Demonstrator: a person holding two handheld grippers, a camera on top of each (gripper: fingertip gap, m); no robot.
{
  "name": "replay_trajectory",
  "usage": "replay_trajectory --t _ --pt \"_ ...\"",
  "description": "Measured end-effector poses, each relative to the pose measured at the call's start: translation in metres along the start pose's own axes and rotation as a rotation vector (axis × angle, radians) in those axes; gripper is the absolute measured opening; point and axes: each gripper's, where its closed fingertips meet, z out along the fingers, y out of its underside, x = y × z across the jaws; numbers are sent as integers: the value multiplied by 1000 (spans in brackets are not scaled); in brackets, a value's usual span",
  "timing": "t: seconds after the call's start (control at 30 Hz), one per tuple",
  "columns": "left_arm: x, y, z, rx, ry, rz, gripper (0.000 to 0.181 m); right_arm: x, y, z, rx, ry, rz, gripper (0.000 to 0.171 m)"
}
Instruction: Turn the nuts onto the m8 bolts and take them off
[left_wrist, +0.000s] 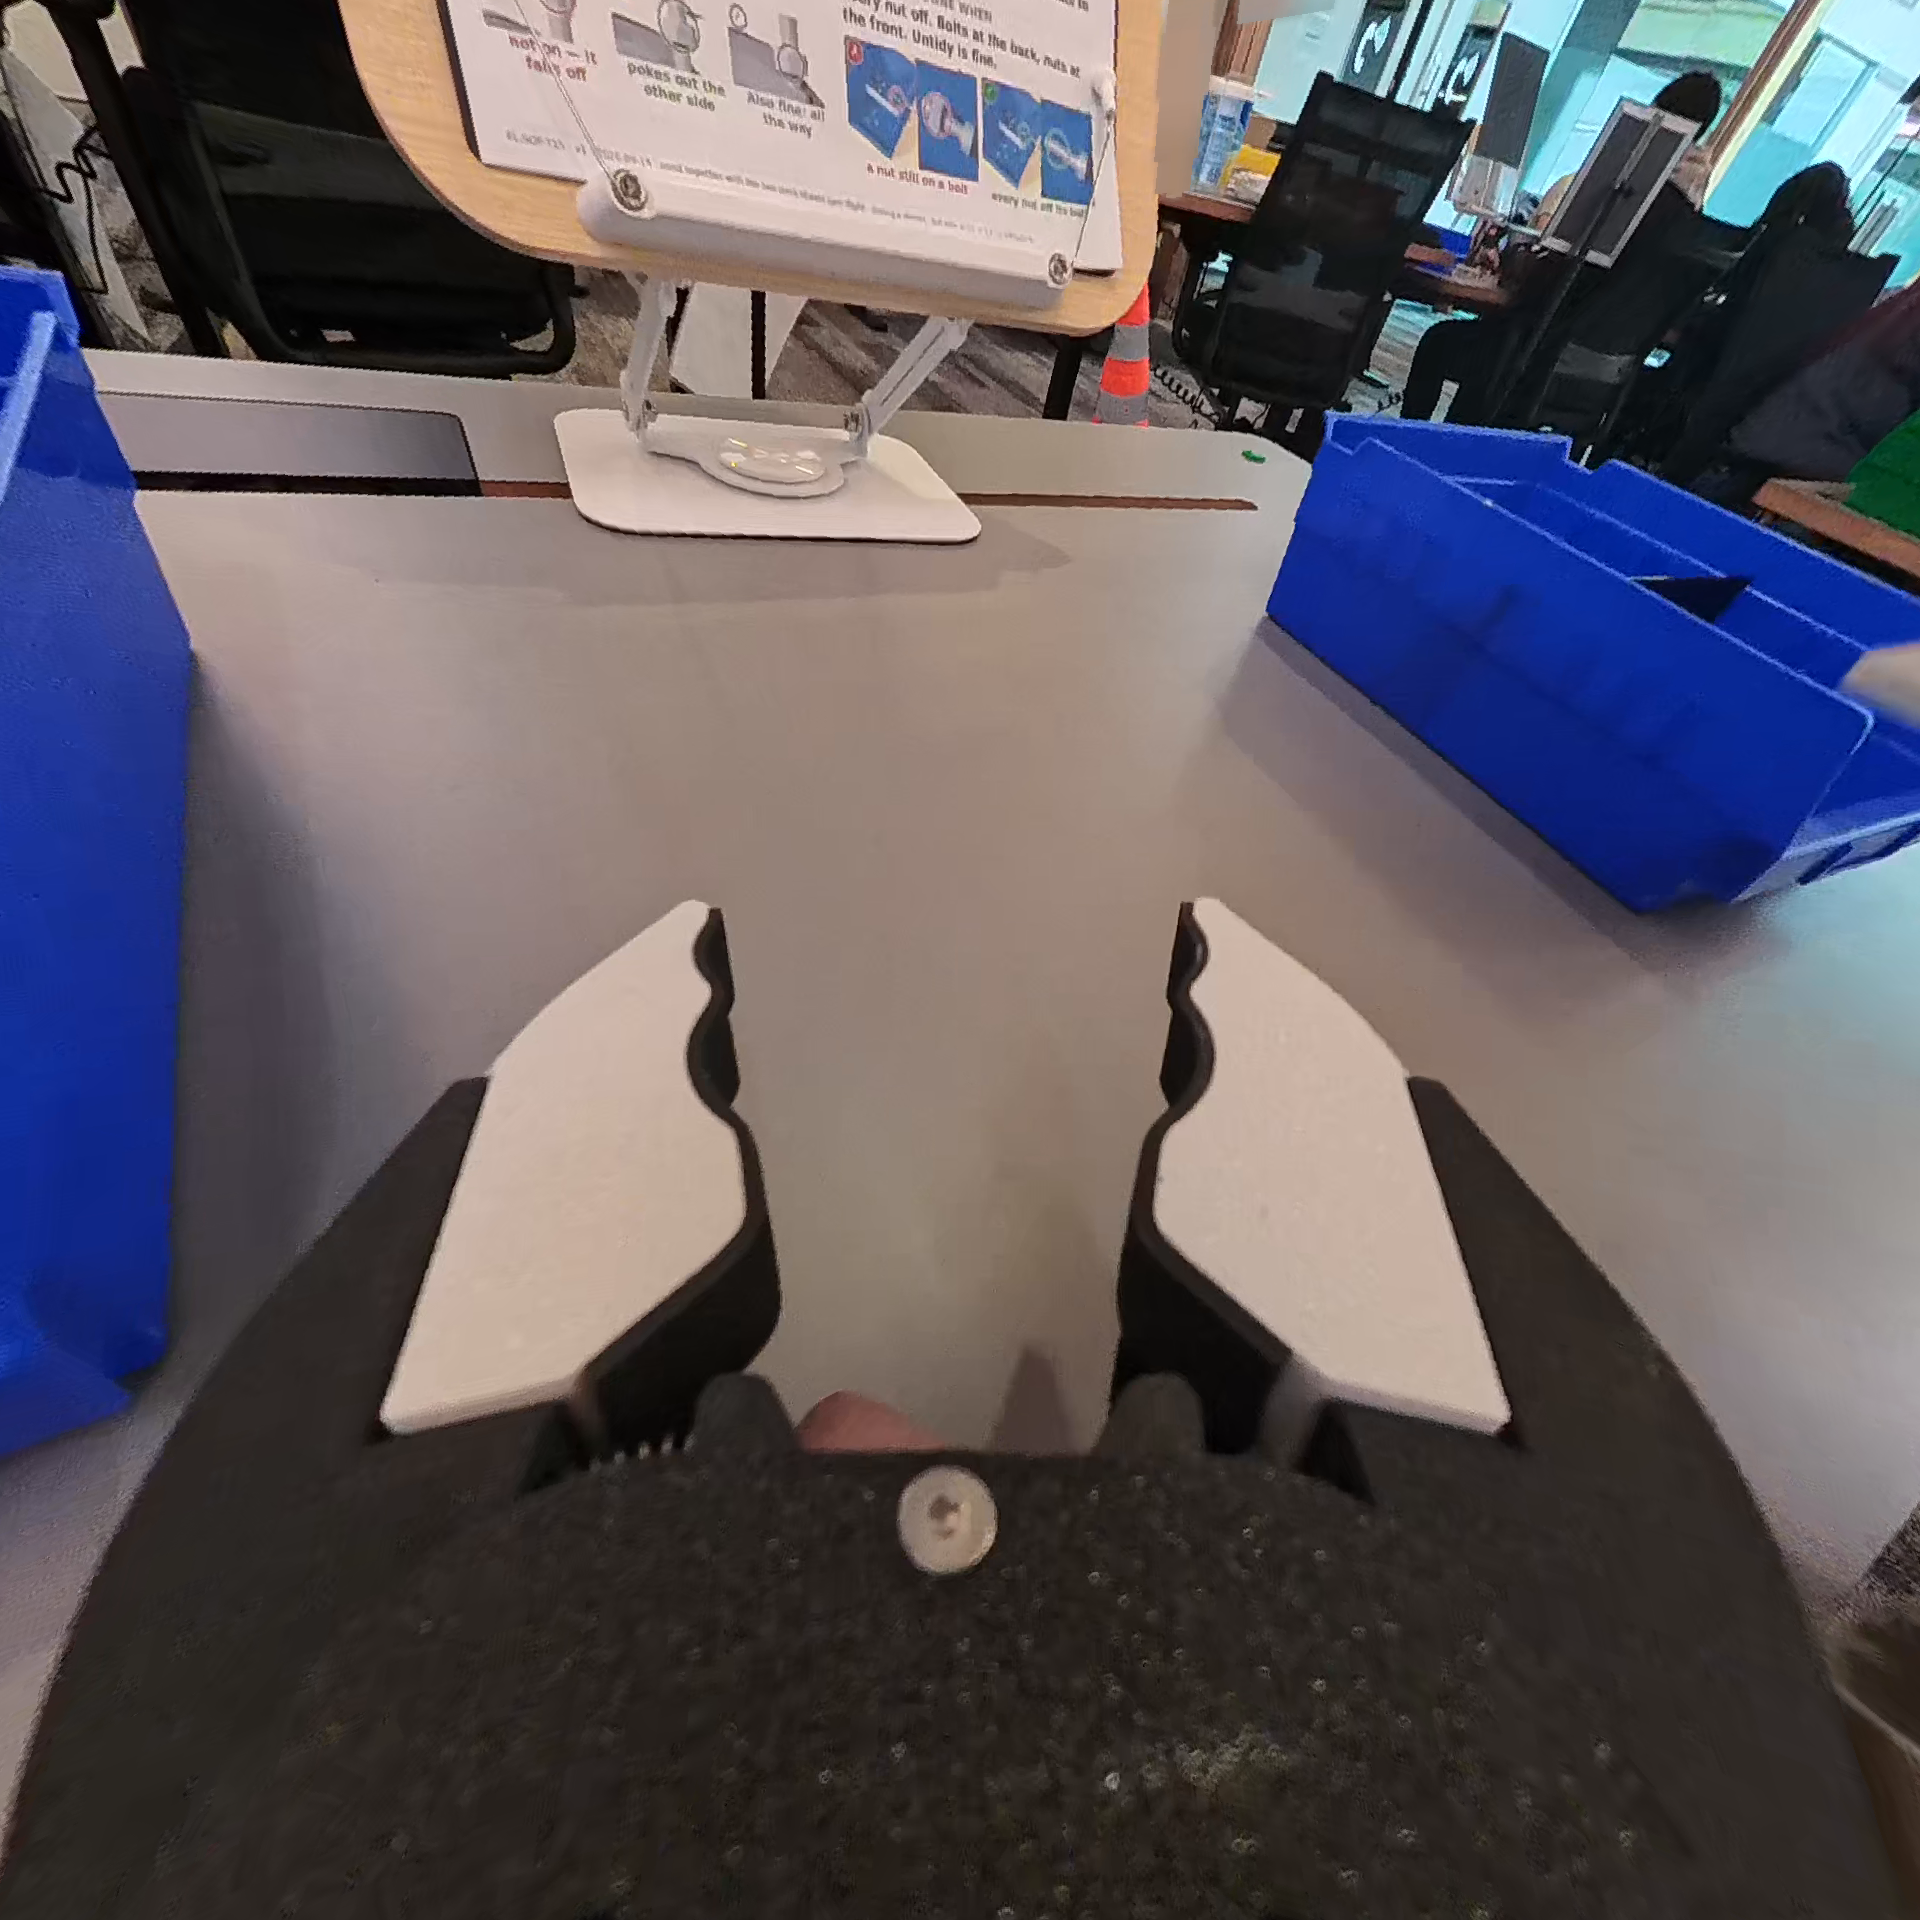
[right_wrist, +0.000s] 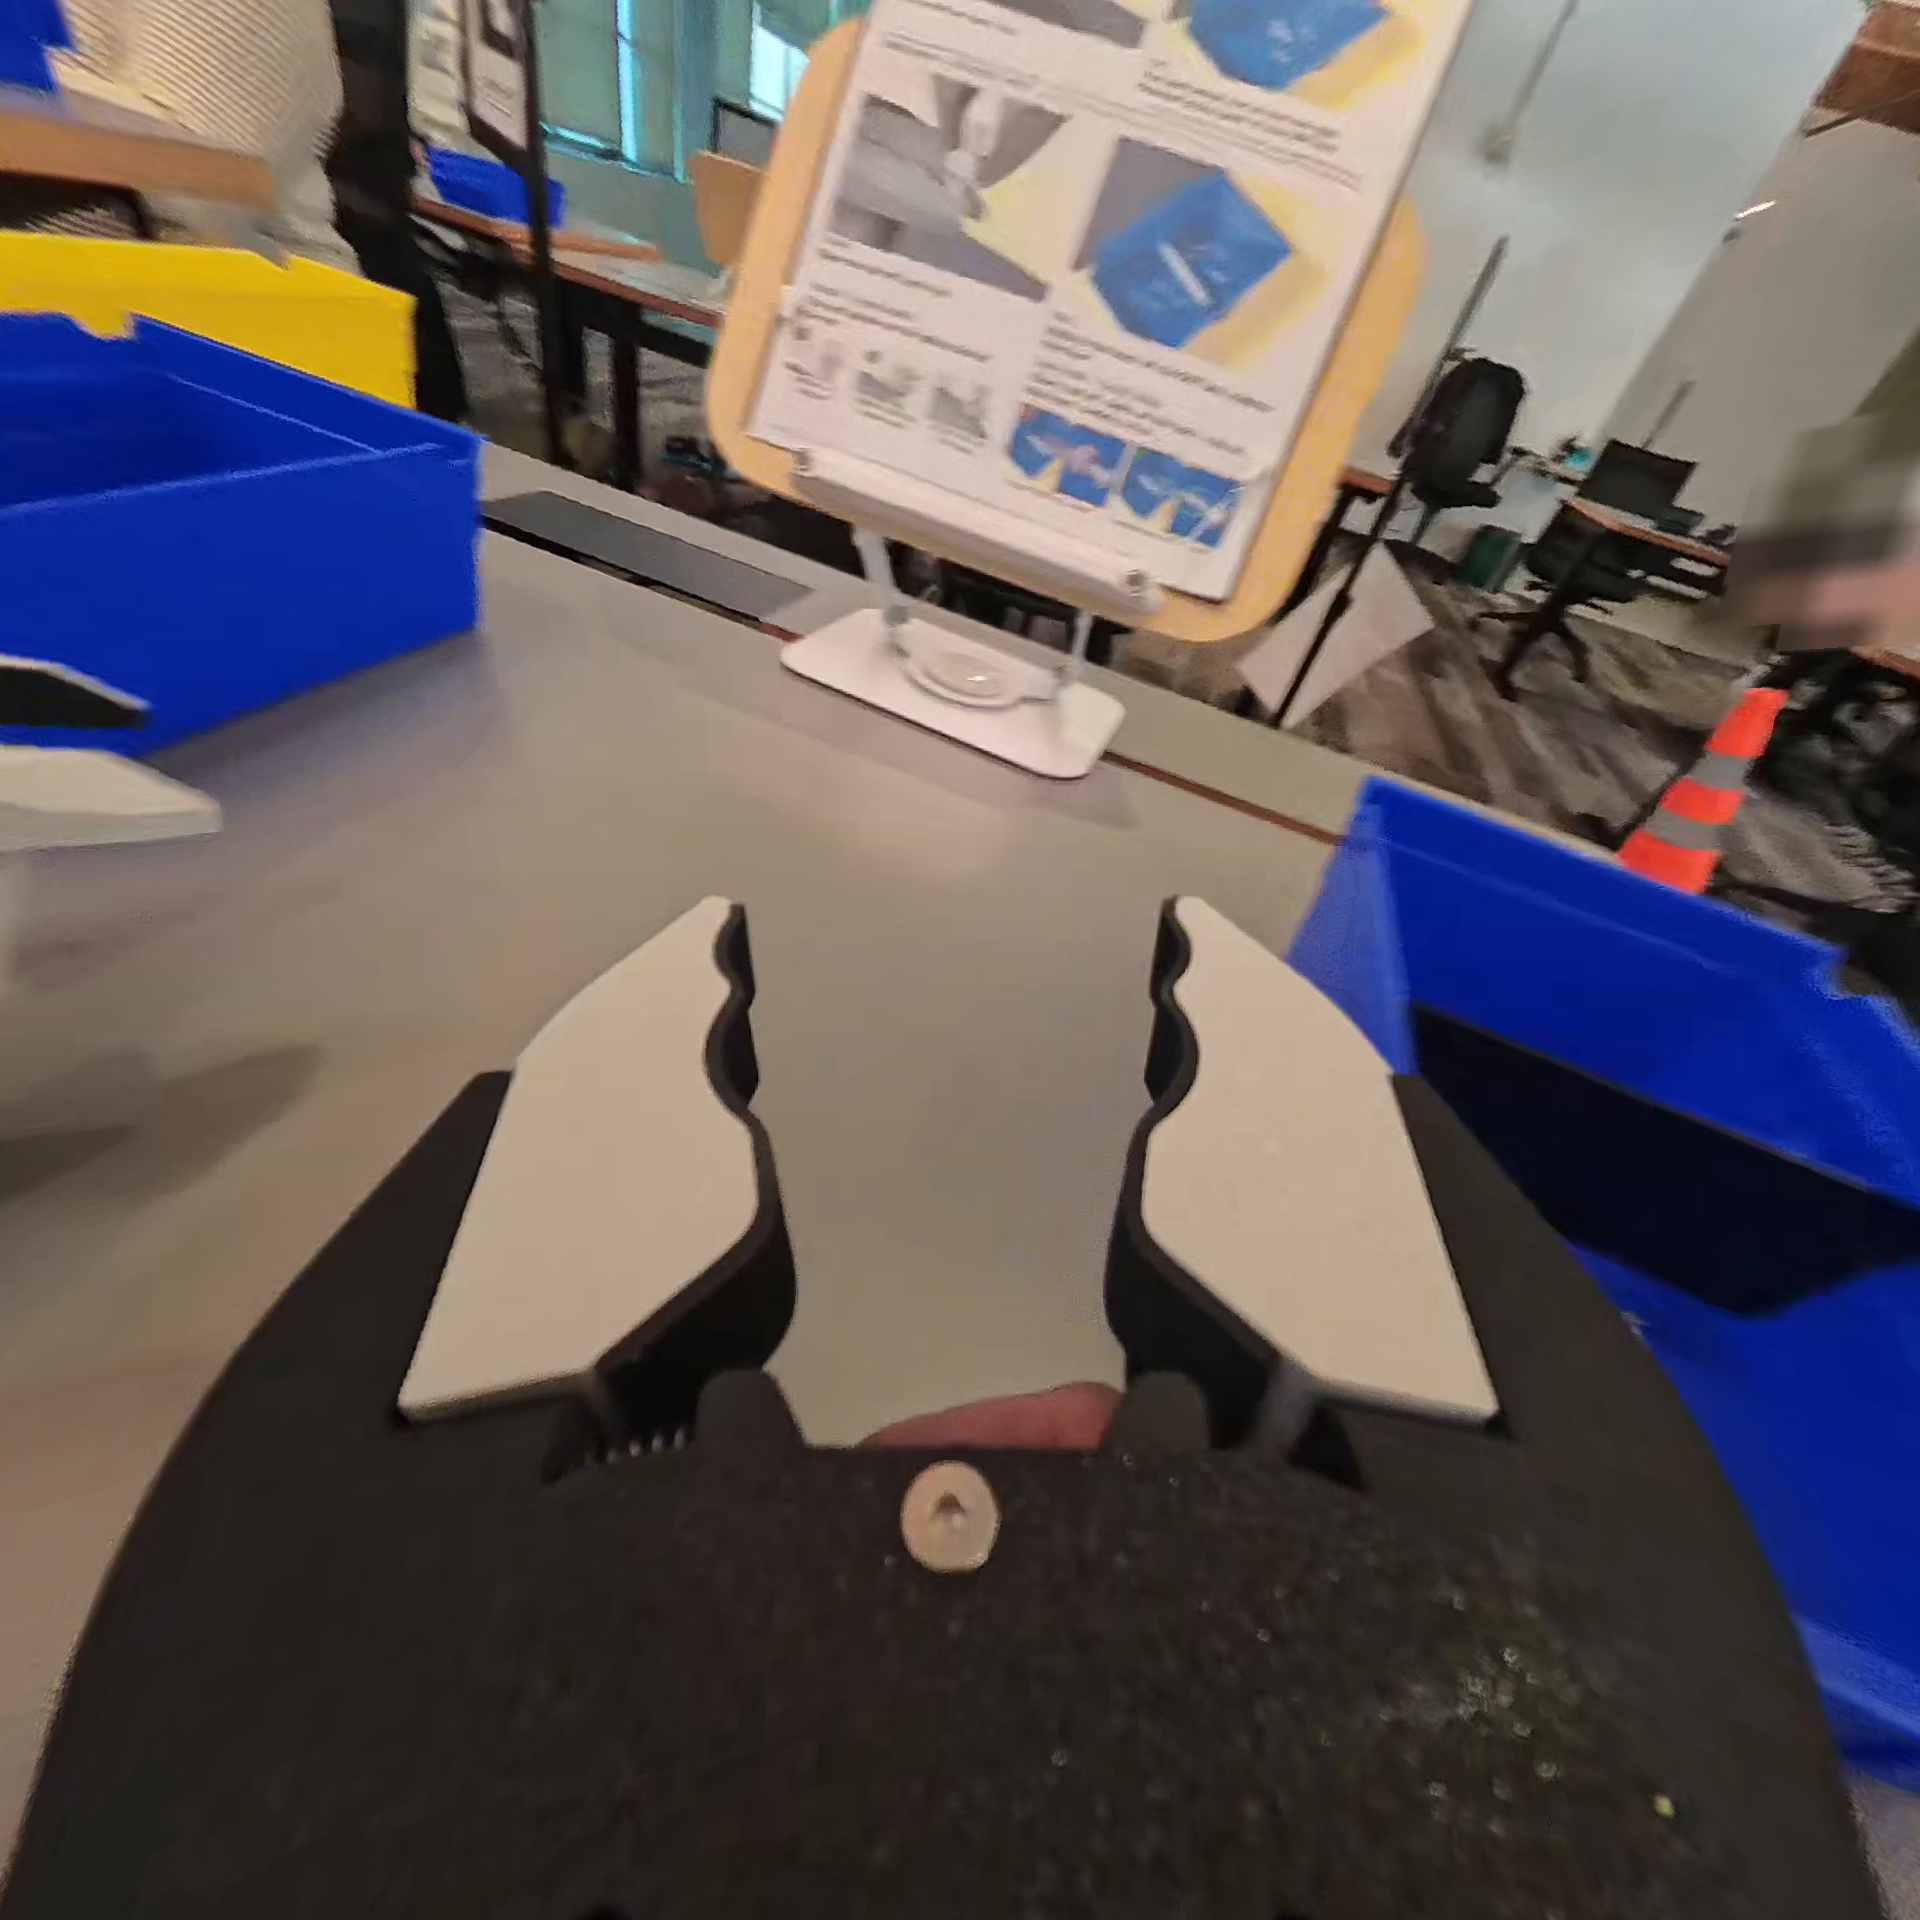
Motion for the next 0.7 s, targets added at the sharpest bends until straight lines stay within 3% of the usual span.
replay_trajectory --t 0.2,0.7 --pt "8 1 0 -5 1 27 80 -53 40 16 -88 -120 36 76" --pt "16 12 4 -40 25 27 80 -32 45 20 -120 -130 97 67"
